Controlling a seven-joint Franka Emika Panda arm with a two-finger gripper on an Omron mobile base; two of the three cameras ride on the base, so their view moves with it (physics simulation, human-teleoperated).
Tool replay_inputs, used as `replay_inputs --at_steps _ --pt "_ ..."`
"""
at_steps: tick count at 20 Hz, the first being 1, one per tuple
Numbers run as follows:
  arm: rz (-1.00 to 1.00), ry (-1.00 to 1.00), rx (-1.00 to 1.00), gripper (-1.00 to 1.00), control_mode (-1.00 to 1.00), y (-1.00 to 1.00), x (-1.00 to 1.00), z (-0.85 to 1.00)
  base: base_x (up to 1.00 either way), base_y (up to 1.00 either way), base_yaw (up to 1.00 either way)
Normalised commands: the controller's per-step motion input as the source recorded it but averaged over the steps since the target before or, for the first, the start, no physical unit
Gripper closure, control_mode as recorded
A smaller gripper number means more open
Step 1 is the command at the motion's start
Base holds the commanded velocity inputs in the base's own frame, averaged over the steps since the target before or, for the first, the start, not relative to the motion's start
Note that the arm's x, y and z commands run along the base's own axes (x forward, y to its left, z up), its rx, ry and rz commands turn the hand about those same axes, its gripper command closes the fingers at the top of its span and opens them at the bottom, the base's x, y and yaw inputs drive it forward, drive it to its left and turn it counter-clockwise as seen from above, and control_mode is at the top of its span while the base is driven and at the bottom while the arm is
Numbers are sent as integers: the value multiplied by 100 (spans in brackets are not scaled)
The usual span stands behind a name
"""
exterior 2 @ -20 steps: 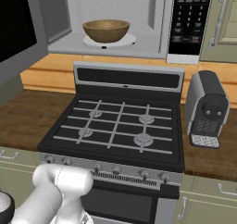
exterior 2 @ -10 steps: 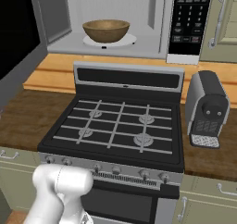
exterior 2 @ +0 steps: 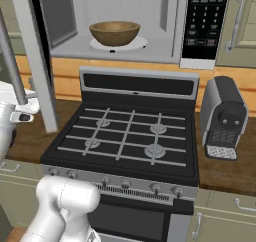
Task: Open the microwave, place the bowl with waffle inside the microwave, then close the microwave door and turn it on.
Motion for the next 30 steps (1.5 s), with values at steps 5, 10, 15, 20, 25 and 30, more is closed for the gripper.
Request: replay_inputs --at_steps 5,10,15,20,25,30 --pt "0 2 38 -100 -100 -50 67 32 0 0 0" --pt "5 4 33 -100 -100 -40 84 23 0 0 0" --pt "10 10 25 -100 -100 -27 100 9 0 0 0" --pt "12 9 22 -100 -100 -26 100 1 0 0 0" --pt "14 9 19 -100 -100 -9 100 5 0 0 0" --pt "13 6 16 -100 -100 -7 100 16 0 0 0"
